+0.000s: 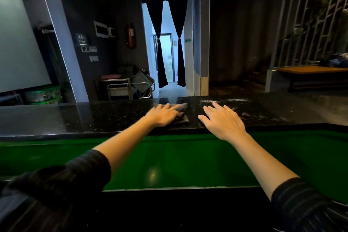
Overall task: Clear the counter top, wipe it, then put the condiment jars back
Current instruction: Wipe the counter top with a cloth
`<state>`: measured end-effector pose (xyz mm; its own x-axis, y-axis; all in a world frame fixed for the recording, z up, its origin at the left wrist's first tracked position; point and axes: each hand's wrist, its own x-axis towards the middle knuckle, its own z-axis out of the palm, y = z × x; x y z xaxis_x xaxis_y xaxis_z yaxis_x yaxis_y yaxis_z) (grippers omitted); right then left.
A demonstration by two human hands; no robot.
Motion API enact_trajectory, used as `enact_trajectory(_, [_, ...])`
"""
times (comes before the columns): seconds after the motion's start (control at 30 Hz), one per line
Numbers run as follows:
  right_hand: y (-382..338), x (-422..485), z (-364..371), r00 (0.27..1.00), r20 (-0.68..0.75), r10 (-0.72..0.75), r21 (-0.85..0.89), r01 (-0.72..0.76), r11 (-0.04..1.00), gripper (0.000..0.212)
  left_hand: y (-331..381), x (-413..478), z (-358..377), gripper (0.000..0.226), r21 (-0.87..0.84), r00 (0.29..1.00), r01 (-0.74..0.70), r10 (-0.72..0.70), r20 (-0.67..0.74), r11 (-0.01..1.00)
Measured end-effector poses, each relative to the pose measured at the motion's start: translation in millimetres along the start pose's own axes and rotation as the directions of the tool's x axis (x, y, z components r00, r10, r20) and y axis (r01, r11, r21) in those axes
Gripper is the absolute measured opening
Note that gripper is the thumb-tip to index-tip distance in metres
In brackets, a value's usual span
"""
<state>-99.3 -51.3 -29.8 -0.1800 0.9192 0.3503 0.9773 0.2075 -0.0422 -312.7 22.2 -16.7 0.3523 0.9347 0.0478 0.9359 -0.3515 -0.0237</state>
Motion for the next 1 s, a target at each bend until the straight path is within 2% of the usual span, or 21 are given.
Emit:
enact_trajectory(0.17, [2.4,-0.8,-1.2,0.999,-0.031,0.039,0.069,-0.037,0.997,0.052,62.5,11.9,2.9,0.052,-0.081,0.999,0.05,-0.049,0.005,0.996])
enact_trajectory(0.3, [16.5,-2.1,-6.8,0.988,-0.103,0.118,0.27,-0.087,0.959,0.05,39.1,2.4,-3.2,0.054,-0.13,0.999,0.02,-0.013,0.052,0.991])
enact_trajectory(0.37, [37.1,-12.4,-9.0,0.978,-0.131,0.162,0.212,-0.132,0.968,0.051,11.3,-7.0,-3.7,0.051,-0.179,0.996,0.085,-0.078,0.045,0.98])
enact_trajectory(0.47, [65.9,-37.7,-4.9,0.965,-0.096,0.243,-0.01,-0.245,0.969,0.058,-20.7,-24.1,0.2,0.049,-0.136,0.983,0.179,-0.182,-0.008,0.974])
enact_trajectory(0.53, [72.4,-44.2,-0.9,0.96,-0.056,0.276,-0.047,-0.278,0.959,0.06,-16.6,-35.2,1.3,0.05,-0.084,0.974,0.224,-0.225,-0.01,0.971])
enact_trajectory(0.63, [71.5,-40.5,0.4,0.96,-0.048,0.276,-0.041,-0.278,0.96,0.059,22.0,-43.7,0.0,0.057,-0.13,0.958,0.282,-0.286,-0.016,0.951])
enact_trajectory(0.73, [71.6,-40.8,1.1,0.958,-0.061,0.279,-0.033,-0.281,0.959,0.057,74.0,-38.0,-0.5,0.059,-0.121,0.969,0.232,-0.24,-0.06,0.965])
enact_trajectory(0.87, [71.6,-40.7,-0.9,0.956,-0.06,0.286,-0.04,-0.288,0.957,0.057,133.2,-21.6,-4.9,0.06,-0.116,0.986,0.161,-0.165,-0.026,0.98])
enact_trajectory(1.0, [73.0,-42.2,-2.2,0.956,-0.041,0.289,-0.015,-0.29,0.957,0.058,133.5,-17.7,-7.6,0.057,-0.154,0.998,0.061,-0.058,0.024,0.986])
